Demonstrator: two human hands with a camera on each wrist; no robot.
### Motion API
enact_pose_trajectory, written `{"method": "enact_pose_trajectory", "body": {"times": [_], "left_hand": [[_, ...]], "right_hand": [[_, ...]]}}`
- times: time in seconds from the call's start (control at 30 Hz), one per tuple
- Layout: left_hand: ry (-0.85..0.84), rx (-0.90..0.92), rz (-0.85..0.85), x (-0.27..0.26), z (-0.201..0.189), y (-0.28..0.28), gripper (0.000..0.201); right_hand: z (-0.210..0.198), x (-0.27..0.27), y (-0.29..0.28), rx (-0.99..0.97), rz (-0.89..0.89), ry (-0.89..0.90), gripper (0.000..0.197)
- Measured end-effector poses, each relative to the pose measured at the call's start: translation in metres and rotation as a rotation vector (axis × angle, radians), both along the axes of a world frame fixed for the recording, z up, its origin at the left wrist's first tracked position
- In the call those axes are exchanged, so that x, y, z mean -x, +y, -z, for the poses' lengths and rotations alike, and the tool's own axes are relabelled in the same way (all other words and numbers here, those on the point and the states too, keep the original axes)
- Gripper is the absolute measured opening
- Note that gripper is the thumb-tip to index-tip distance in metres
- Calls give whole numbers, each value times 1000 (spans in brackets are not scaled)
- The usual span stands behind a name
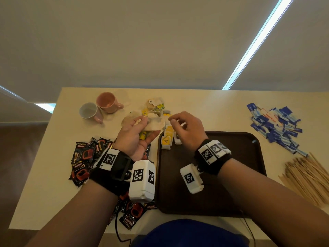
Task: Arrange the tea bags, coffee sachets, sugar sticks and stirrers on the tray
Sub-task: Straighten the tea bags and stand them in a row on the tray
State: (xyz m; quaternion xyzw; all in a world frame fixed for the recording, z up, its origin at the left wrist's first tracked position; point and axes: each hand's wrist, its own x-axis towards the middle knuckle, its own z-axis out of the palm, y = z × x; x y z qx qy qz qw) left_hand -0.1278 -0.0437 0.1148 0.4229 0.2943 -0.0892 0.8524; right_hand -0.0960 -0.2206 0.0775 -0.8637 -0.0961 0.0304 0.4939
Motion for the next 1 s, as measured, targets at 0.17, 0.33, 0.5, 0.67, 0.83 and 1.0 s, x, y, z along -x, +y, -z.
{"method": "enact_pose_trajectory", "body": {"times": [0.17, 0.33, 0.5, 0.67, 0.83, 1.0], "left_hand": [[-20, 69, 67, 8, -9, -8, 17], [-9, 97, 97, 22, -15, -16, 17], [-41, 168, 128, 37, -20, -24, 20], [-4, 177, 105, 43, -15, -27, 34], [56, 125, 148, 40, -15, -29, 14], [34, -255, 298, 41, -26, -34, 12]], "right_hand": [[-32, 5, -9, -83, -300, -206, 34], [-43, 15, -18, -36, -320, -268, 11], [-62, 21, -27, -71, -226, -160, 11], [-83, 23, -39, -191, -110, -85, 6], [-98, 24, -55, -272, -50, 6, 7], [-97, 25, -65, -137, -56, 32, 12]]}}
